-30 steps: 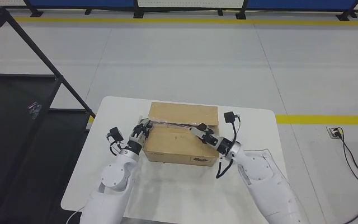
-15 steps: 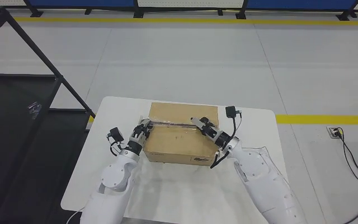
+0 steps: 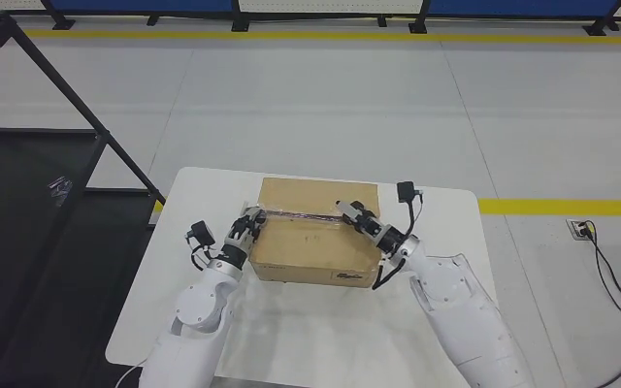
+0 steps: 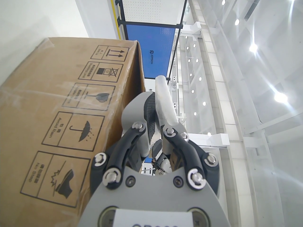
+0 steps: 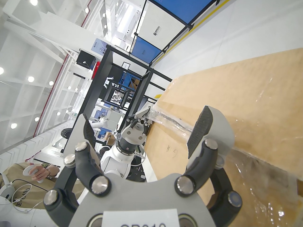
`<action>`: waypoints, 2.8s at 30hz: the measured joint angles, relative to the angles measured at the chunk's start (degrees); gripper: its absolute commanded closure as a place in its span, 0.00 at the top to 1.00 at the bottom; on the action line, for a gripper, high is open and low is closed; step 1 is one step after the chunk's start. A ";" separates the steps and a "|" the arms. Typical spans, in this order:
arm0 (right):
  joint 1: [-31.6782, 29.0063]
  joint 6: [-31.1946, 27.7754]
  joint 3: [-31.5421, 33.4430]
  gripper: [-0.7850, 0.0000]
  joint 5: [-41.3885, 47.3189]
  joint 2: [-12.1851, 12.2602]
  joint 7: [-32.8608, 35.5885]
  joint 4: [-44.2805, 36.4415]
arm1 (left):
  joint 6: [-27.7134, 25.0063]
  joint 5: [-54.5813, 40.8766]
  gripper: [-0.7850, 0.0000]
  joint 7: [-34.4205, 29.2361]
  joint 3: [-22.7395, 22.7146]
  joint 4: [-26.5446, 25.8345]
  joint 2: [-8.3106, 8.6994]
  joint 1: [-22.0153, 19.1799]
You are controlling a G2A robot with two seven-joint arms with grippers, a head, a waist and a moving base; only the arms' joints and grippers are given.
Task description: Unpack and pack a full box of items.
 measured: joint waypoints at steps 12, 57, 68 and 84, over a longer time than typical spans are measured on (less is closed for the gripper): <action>-3.71 -10.16 1.84 1.00 -4.66 0.98 -1.55 -3.94 | 0.07 0.02 0.00 0.20 -0.12 0.32 -0.08 -0.24; 1.16 6.06 -0.60 1.00 -4.97 0.48 0.50 0.39 | 0.28 0.54 0.22 -0.16 -0.61 -0.82 -0.18 1.01; 2.17 6.76 -0.97 1.00 -4.56 0.33 0.42 1.96 | 0.64 0.88 0.29 -0.21 -1.59 -2.14 0.01 1.83; 3.15 6.77 -1.52 1.00 -4.07 0.08 0.03 3.97 | 1.11 1.17 0.28 -0.81 -2.95 -3.25 0.32 2.68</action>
